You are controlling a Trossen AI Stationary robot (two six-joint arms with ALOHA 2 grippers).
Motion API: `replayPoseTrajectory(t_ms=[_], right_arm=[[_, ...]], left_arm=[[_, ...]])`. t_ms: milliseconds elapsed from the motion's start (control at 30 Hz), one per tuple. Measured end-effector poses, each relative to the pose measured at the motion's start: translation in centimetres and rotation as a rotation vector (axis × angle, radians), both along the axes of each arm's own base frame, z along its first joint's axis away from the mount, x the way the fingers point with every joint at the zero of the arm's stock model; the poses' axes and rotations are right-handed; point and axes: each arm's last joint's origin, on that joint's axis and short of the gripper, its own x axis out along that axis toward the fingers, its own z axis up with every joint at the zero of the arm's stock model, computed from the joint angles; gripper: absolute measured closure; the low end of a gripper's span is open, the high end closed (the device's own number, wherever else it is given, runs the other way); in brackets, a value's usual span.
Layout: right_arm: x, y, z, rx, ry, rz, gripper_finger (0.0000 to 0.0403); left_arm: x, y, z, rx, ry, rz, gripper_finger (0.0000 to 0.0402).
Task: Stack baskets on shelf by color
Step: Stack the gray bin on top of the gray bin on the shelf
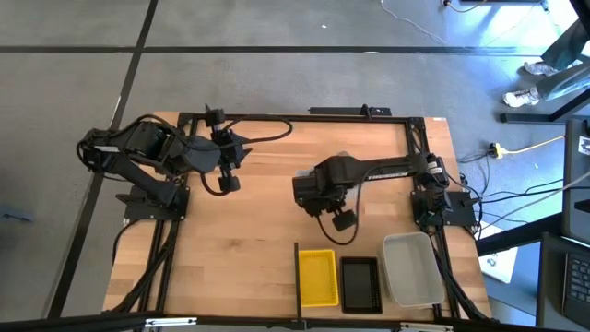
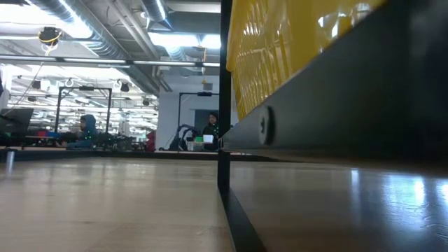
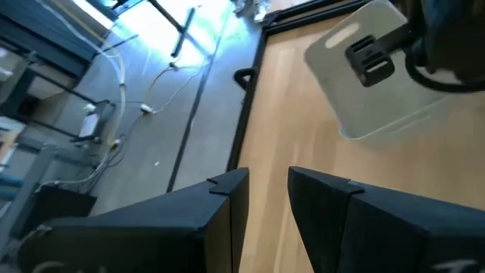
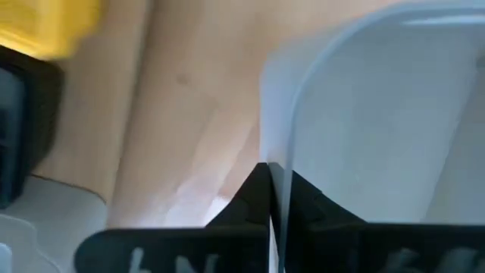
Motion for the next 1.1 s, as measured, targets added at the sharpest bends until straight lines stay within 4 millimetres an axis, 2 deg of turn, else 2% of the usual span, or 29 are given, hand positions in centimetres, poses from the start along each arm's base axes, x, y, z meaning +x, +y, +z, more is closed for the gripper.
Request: replayPoseTrajectory(t_ms=[200, 400, 533, 700, 867, 1100], right_arm=[[-0.8, 2.4, 4.9, 0.143, -0.179, 0.244, 0.0402], [-3.3, 3.5, 8.6, 0.157, -0.295, 0.290, 0.0403], [-6.1, 4.4, 10.8, 0.179, -0.351, 0.307, 0.0403], [-10.6, 4.8, 13.3, 0.223, -0.406, 0.223, 0.0403], [-15.5, 5.4, 14.0, 0.340, -0.373, 0.148, 0.0403], [-21.1, 6.4, 15.3, 0.452, -0.374, 0.199, 0.0403]], left_arm=[[0.0, 0.0, 0.0, -0.011, 0.001, -0.010, 0.0314], [0.0, 0.0, 0.0, -0.011, 0.001, -0.011, 0.0314], [0.0, 0.0, 0.0, -0.010, 0.001, -0.011, 0.0314], [0.0, 0.0, 0.0, -0.011, -0.002, -0.011, 0.0314], [0.0, -0.1, 0.0, -0.011, -0.003, -0.011, 0.0314], [0.1, -0.1, 0.2, -0.013, -0.026, -0.005, 0.0314]])
